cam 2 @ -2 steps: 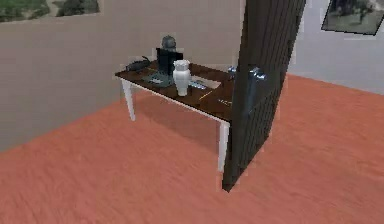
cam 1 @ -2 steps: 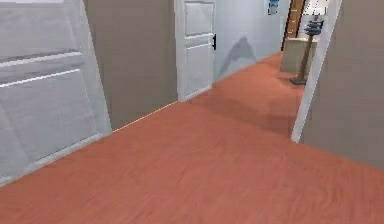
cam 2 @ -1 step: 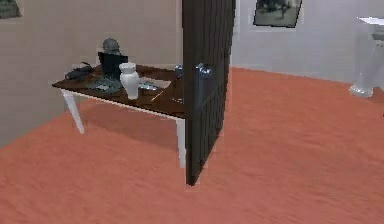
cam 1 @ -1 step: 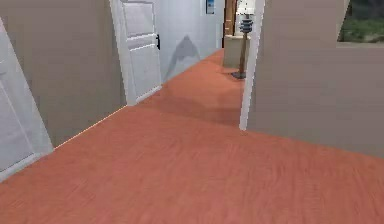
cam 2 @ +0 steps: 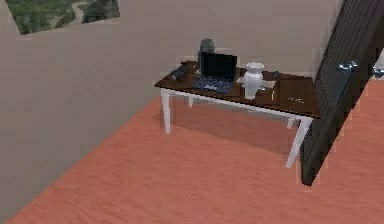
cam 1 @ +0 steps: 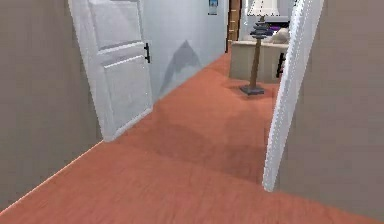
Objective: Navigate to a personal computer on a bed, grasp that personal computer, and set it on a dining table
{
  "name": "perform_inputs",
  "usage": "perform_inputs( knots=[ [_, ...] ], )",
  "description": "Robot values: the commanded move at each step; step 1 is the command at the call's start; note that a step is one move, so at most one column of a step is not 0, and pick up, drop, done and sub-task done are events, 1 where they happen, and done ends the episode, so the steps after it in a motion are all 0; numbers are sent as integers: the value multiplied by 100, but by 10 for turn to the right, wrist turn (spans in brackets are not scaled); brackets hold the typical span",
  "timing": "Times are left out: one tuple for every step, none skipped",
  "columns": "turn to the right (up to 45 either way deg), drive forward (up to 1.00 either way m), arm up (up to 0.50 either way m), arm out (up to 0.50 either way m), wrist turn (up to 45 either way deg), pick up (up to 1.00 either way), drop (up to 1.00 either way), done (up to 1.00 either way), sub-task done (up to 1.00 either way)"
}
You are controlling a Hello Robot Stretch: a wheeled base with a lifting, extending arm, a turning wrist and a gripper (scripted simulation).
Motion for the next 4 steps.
perform_inputs(
  knots=[
    [30, 0, 0, 0, 0, 0, 0, 0, 0],
    [0, 100, 0, 0, 0, 0, 0, 0, 0],
    [0, 100, 0, 0, 0, 0, 0, 0, 0],
    [0, 100, 0, 0, 0, 0, 0, 0, 0]
  ],
)
